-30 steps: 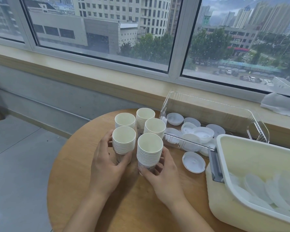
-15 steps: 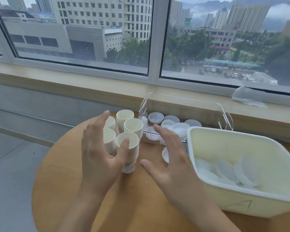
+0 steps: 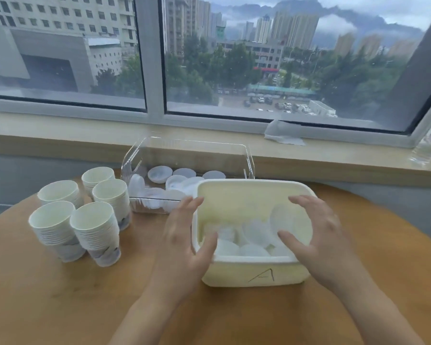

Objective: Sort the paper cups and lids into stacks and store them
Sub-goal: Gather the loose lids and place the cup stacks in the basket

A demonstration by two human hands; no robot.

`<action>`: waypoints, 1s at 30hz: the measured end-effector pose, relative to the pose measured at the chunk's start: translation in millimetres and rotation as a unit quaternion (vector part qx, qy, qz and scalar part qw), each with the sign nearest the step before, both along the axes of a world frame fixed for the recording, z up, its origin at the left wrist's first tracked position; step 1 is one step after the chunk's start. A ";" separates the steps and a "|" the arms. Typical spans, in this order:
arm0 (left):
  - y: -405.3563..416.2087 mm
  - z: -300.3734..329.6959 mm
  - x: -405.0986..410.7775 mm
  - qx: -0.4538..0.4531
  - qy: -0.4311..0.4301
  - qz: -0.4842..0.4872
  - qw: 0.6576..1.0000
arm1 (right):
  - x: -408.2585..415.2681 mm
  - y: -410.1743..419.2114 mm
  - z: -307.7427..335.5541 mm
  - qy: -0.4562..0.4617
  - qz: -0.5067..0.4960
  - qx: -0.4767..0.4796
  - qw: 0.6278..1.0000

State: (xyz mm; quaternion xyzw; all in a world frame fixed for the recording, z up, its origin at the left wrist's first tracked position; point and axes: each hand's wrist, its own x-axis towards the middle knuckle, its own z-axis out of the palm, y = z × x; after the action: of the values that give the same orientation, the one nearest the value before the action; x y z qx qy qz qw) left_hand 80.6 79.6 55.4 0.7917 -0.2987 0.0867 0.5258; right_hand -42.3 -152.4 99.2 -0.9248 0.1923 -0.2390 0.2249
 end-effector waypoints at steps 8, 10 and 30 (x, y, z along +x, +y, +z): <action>-27.2 -14.6 -27.0 0.027 -0.015 -0.051 0.998 | -33.7 -28.0 -3.0 0.124 0.075 0.027 0.989; -30.0 -15.4 -31.5 0.022 -0.015 -0.054 0.998 | -29.5 -25.9 -0.4 0.155 0.127 0.039 0.979; -55.8 -21.2 -49.2 0.034 -0.047 -0.082 0.995 | -23.0 -53.0 -2.6 0.169 0.016 0.024 0.985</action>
State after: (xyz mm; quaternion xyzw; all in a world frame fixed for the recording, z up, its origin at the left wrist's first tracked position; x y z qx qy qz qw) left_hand 31.3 23.8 34.2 0.7770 -0.3902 0.0701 0.4890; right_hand -65.3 -205.4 96.6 -0.9491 0.2189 -0.0708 0.2150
